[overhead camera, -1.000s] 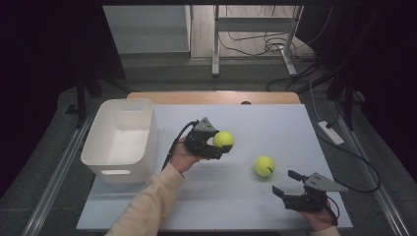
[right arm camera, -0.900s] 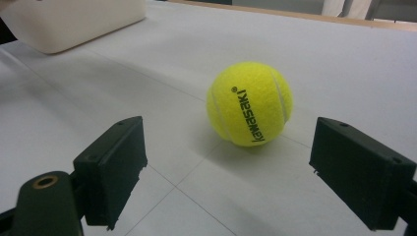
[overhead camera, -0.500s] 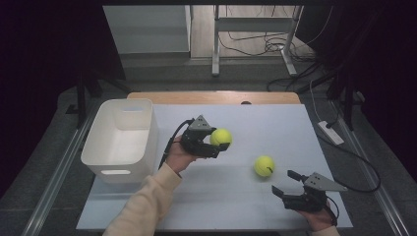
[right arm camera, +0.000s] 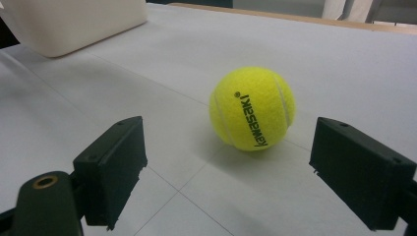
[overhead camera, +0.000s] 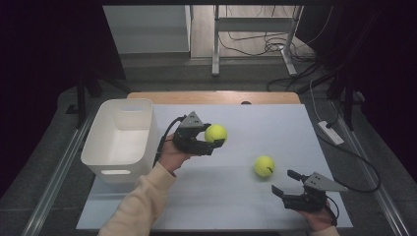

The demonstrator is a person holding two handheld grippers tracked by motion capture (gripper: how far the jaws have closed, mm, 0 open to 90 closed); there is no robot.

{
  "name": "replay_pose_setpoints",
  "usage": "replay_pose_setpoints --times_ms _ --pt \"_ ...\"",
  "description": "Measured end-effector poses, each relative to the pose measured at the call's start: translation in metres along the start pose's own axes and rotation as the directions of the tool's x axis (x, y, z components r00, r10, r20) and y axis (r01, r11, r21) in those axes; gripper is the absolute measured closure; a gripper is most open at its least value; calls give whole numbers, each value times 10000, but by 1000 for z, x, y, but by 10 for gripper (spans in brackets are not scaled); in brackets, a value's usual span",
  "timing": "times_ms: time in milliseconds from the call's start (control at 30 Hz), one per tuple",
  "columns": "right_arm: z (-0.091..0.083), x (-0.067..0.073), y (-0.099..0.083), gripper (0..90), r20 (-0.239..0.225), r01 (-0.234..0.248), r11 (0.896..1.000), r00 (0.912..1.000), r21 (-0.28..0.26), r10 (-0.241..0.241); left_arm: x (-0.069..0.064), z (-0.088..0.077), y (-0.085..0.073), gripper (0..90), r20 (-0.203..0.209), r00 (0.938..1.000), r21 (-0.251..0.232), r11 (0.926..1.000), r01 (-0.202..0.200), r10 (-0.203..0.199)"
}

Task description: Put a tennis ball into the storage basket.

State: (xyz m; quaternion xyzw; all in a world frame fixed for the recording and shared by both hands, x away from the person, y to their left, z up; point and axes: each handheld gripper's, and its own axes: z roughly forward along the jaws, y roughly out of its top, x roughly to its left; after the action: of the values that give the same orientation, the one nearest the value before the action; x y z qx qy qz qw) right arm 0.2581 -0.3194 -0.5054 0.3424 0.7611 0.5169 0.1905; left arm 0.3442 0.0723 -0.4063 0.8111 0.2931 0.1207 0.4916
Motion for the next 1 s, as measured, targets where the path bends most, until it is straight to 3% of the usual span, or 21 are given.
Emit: replay_pose_setpoints --times_ms 1000 --pt "1 0 0 134 36 -14 10000 10000 -10 14 7 -23 4 277 -142 9996 -592 9980 233 -242"
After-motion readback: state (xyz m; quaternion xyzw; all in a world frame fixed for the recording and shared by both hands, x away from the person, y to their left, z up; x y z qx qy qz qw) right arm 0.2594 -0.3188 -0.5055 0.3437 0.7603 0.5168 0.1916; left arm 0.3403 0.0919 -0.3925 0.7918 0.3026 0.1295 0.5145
